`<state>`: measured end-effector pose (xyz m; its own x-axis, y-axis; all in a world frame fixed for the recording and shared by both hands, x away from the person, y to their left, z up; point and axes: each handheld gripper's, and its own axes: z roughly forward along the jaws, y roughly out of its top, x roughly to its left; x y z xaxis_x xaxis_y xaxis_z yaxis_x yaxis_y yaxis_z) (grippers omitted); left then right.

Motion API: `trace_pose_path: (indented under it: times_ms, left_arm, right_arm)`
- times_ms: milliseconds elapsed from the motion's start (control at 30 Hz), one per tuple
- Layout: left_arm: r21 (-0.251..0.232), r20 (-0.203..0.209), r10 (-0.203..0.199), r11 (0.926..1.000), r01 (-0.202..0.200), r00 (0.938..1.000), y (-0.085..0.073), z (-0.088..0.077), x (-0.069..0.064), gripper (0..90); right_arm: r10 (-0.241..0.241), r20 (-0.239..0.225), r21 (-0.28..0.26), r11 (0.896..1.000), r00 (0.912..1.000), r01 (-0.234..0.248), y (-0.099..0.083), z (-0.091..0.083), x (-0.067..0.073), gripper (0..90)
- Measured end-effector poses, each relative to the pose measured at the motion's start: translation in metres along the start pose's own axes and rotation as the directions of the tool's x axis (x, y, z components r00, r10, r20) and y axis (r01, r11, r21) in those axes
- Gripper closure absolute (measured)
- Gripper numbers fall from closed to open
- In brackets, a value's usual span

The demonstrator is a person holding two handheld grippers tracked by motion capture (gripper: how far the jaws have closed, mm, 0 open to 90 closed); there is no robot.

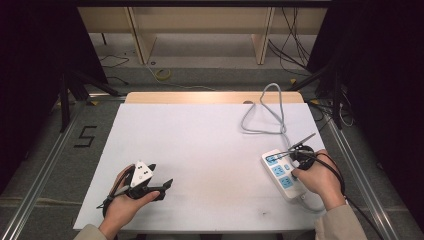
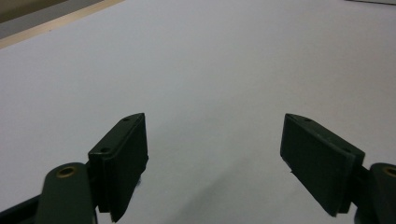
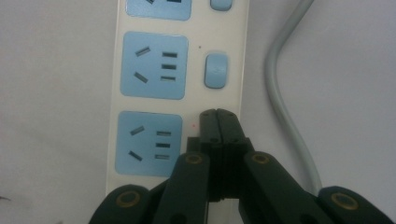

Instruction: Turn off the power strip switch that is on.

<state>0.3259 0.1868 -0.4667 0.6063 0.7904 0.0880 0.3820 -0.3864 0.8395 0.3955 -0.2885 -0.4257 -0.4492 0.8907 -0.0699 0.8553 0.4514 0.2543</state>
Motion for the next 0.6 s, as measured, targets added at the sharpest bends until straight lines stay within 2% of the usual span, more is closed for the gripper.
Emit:
trace_pose_path:
  times_ms: [467,533,600]
  left_arm:
    - [0.001,0.0,0.001,1.0,-0.001,1.0,0.0,0.0001,0.0,23.1]
    - [0.001,0.0,0.001,1.0,-0.001,1.0,0.0,0.0001,0.0,23.1]
    - [0.001,0.0,0.001,1.0,-0.001,1.0,0.0,0.0002,0.0,23.1]
  right_arm:
    - [0.004,-0.007,-0.005,1.0,1.0,-0.004,-0.0004,-0.0002,-0.0009,90.0]
    - [0.005,-0.011,-0.02,1.0,0.9999,-0.005,-0.0005,-0.0023,-0.0017,90.0]
    - [-0.001,-0.007,-0.011,1.0,1.0,0.001,-0.0012,-0.005,-0.0023,90.0]
